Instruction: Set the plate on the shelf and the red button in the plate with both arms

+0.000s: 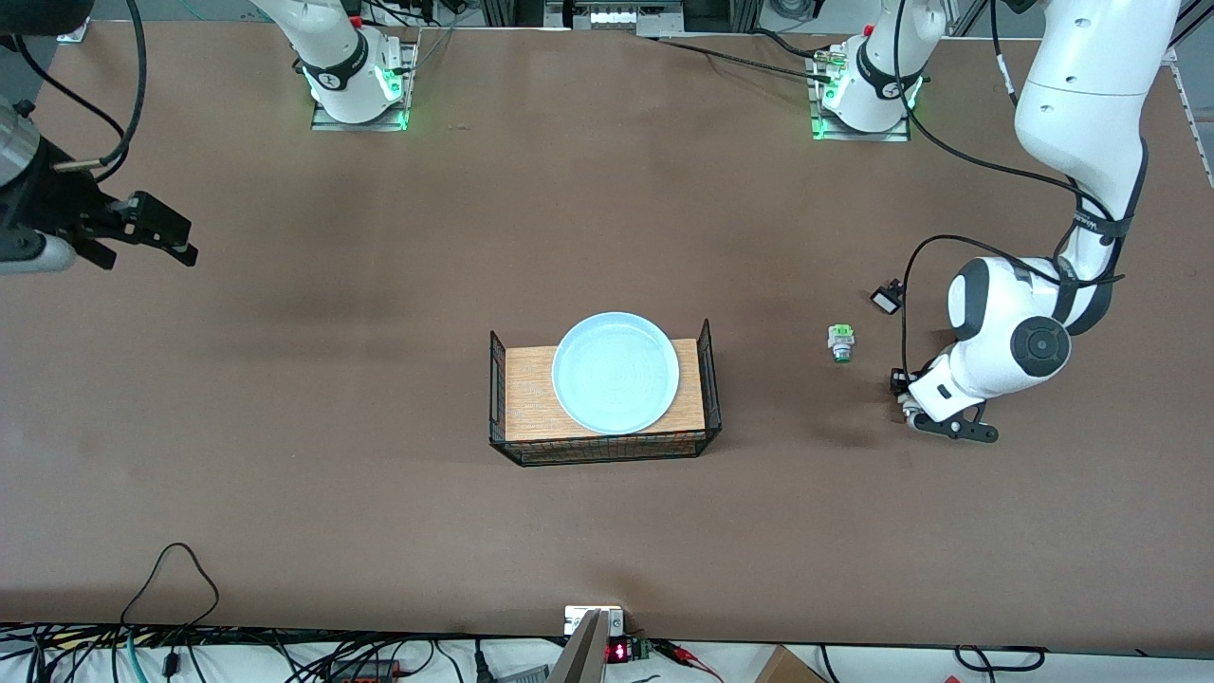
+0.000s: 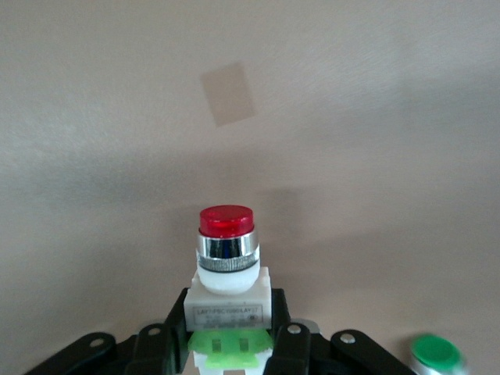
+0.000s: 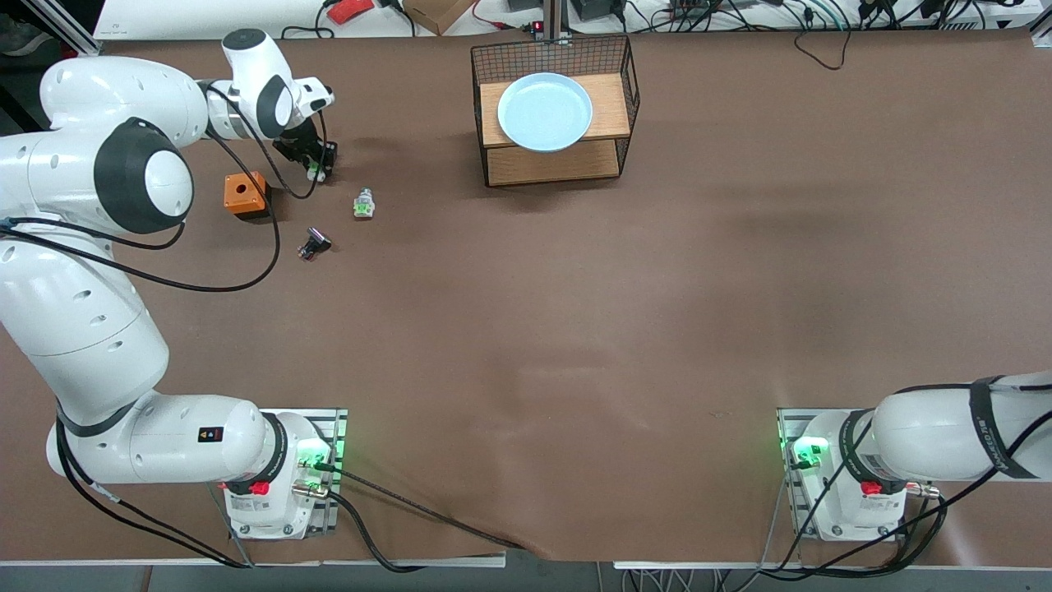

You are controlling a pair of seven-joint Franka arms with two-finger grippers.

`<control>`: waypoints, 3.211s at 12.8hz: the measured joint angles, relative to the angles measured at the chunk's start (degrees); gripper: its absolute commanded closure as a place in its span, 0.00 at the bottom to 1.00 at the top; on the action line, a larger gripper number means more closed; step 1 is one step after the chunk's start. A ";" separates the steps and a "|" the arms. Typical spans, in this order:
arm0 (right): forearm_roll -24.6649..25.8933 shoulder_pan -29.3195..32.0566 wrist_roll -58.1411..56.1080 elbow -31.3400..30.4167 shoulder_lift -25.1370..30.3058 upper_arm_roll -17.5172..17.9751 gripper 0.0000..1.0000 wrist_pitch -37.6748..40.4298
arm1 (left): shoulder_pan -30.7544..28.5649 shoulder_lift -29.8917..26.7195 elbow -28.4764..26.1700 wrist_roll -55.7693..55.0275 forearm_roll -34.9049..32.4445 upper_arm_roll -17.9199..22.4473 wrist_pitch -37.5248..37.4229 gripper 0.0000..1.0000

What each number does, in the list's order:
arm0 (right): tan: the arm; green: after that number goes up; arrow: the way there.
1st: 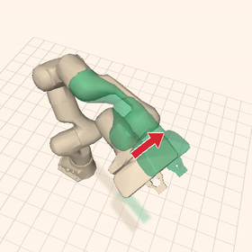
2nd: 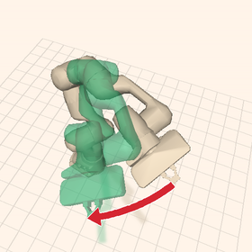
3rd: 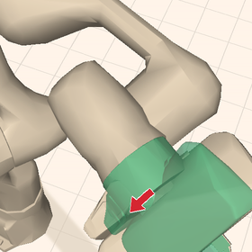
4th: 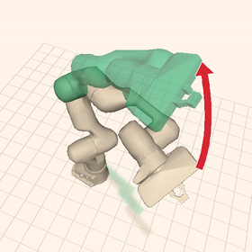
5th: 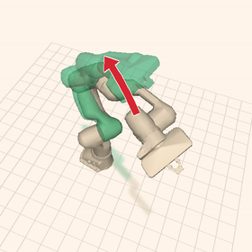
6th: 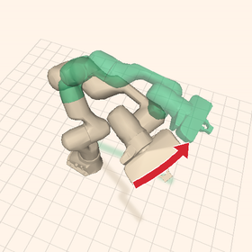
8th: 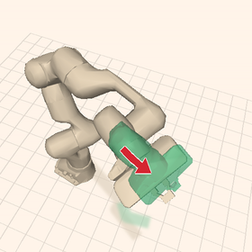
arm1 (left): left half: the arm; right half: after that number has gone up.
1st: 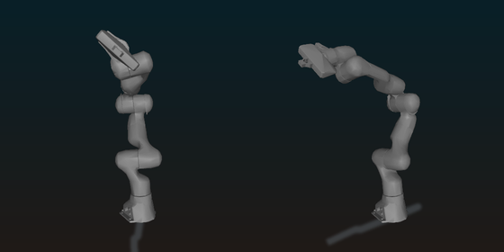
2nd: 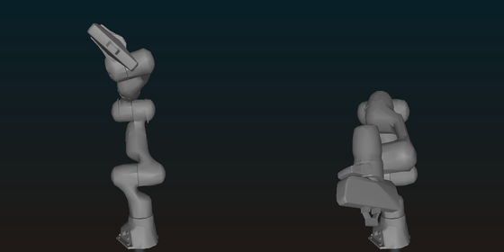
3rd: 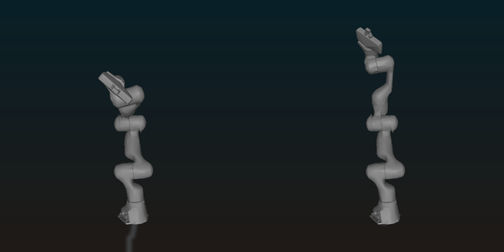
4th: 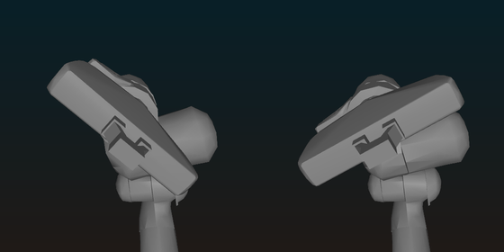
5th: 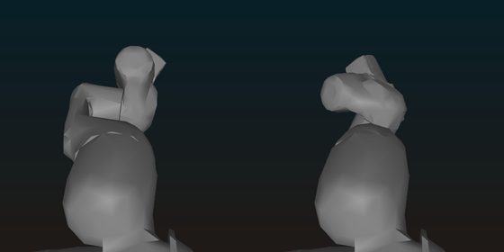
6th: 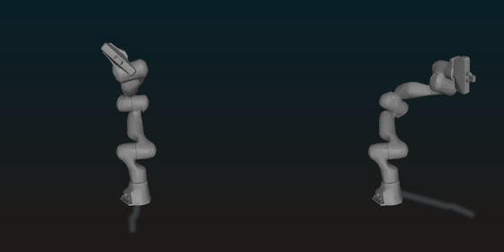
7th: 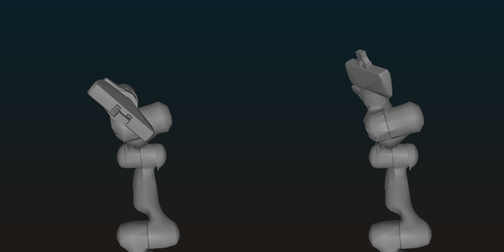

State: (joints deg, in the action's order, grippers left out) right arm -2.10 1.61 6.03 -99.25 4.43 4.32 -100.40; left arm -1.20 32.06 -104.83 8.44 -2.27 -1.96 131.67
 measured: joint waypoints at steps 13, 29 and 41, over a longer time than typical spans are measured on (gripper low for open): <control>-3.47 0.09 -0.25 -3.67 4.14 -0.82 0.00 4.53 | 17.08 -1.26 38.01 -24.46 0.08 -20.26 -35.17 0.92; 0.29 -0.64 -4.06 -2.80 3.62 0.75 0.00 7.15 | 35.01 14.56 41.59 -30.34 -0.16 -3.24 -14.70 0.00; 0.79 -0.63 -4.06 0.26 1.50 0.71 0.00 7.16 | 33.23 -1.70 45.41 -30.33 -0.59 -2.63 -45.68 0.00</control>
State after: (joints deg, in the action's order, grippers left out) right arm -1.31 0.98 1.97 -98.99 5.93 5.03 -93.24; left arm 32.02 30.36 -59.43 -21.89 -2.86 -4.59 85.99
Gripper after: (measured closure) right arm 0.000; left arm 0.000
